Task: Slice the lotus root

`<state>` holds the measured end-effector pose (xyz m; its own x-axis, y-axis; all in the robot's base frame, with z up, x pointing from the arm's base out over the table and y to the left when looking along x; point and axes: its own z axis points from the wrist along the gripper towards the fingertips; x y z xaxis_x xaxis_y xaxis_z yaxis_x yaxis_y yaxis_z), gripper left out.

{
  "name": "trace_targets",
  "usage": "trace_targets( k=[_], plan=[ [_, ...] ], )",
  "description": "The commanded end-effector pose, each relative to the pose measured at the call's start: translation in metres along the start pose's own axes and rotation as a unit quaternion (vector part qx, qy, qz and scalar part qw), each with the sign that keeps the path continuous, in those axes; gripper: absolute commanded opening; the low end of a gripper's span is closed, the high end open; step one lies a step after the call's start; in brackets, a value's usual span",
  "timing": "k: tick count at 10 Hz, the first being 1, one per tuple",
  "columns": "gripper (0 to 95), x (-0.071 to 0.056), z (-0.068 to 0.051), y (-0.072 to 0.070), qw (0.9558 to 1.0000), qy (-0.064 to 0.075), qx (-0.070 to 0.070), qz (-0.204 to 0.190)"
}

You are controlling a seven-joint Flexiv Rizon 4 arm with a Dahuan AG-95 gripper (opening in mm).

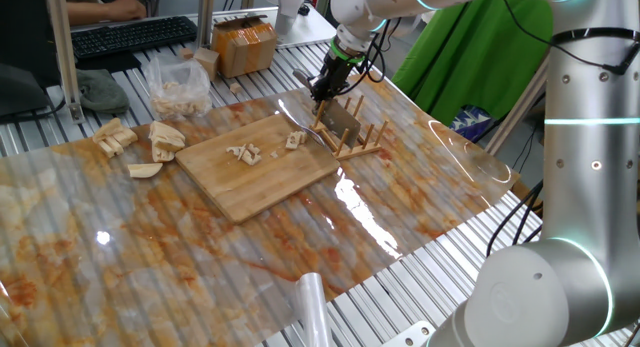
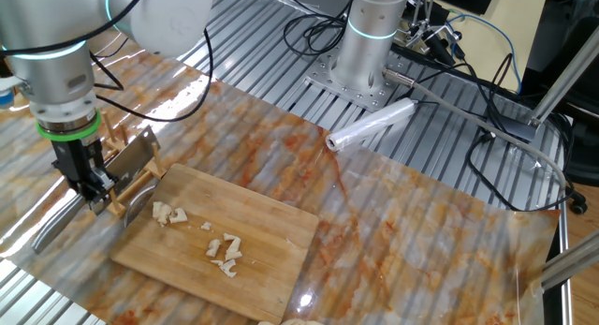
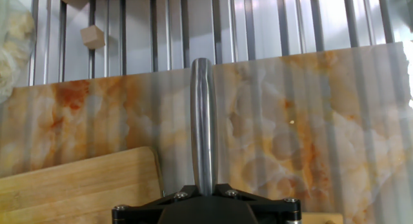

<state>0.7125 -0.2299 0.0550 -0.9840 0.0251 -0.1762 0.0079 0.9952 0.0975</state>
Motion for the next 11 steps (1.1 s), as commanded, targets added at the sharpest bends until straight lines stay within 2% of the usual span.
trace_targets(
  k=[1,2,3,8,9,11],
  plan=[
    [0.0,0.002,0.0,-0.001,1.0,0.0,0.002,0.001],
    [0.0,0.002,0.0,0.0,1.0,0.0,0.002,0.002],
    [19.0,0.003,0.001,0.0,1.0,0.0,0.002,0.006],
    [19.0,0.005,0.001,0.001,0.9999,0.004,0.006,0.011],
    [19.0,0.005,-0.003,0.0,0.9999,0.006,0.011,0.009],
    [19.0,0.003,-0.014,-0.004,0.9998,0.012,0.011,0.005]
  ],
)
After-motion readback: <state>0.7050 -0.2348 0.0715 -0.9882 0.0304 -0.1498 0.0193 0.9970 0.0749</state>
